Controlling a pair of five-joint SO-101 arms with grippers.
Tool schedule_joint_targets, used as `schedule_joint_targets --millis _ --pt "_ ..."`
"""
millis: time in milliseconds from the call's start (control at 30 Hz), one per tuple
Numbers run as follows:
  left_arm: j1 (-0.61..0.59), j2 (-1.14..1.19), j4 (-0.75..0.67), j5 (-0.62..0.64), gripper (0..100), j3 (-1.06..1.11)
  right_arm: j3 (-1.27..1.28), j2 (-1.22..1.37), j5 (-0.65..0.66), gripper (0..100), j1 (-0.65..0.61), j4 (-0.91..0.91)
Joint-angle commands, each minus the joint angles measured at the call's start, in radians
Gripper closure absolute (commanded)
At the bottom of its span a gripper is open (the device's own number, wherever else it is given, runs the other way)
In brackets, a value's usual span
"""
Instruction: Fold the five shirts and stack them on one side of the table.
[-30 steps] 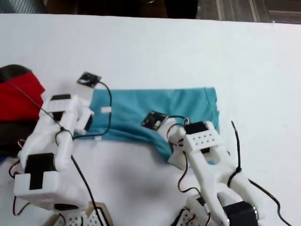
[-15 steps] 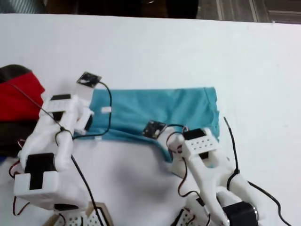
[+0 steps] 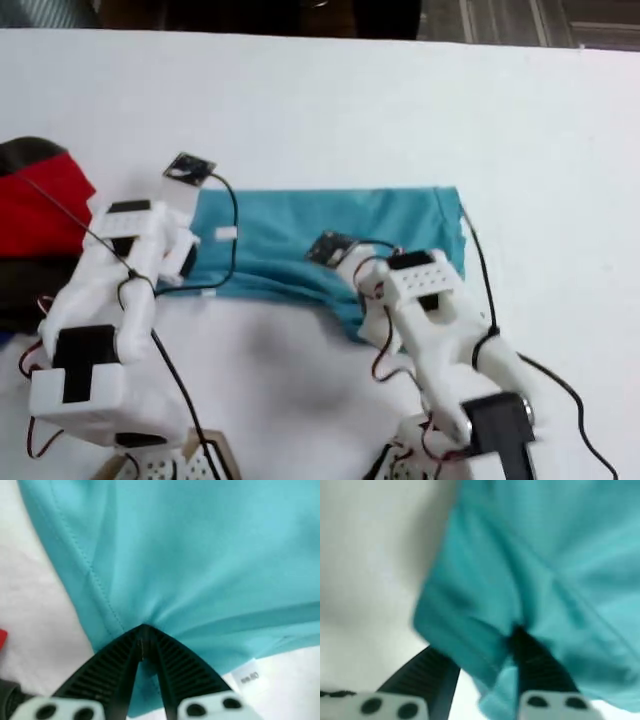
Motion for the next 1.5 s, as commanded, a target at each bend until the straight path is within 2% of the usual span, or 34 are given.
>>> schedule_joint_targets --millis 0,100,300,500,633,867,1067,1133,1333,1467 --pt "-0.017 0.003 -0.02 0.009 97 -0.001 -0.049 0.062 -0.018 97.5 0.045 0.03" --pt "-0.017 0.003 -0.02 0.009 97 -0.001 -0.112 0.022 -0.008 98.0 0.09 0.056" --pt "-0.017 0.003 -0.02 0.009 97 -0.001 -0.293 -0.124 0.135 97.9 0.104 0.243" --pt "-0.017 0.003 -0.02 0.009 97 -0.001 -0.46 -0.13 0.143 97.9 0.104 0.271" --pt "-0.017 0.003 -0.02 0.009 97 -0.001 -0.574 -0.019 0.143 97.9 0.113 0.24" --pt "-0.017 0.003 -0.02 0.009 97 -0.001 -0.907 0.329 0.143 97.5 0.159 0.237" --pt "-0.017 0.003 -0.02 0.009 97 -0.001 -1.223 0.598 0.14 79.3 0.166 0.337" --pt "-0.017 0.003 -0.02 0.009 97 -0.001 -1.327 0.661 0.138 77.4 0.176 0.366" --pt "-0.017 0.003 -0.02 0.009 97 -0.001 -1.583 0.731 0.021 79.6 0.229 0.492" --pt "-0.017 0.003 -0.02 0.009 97 -0.001 -1.711 0.714 0.002 79.3 0.245 0.615"
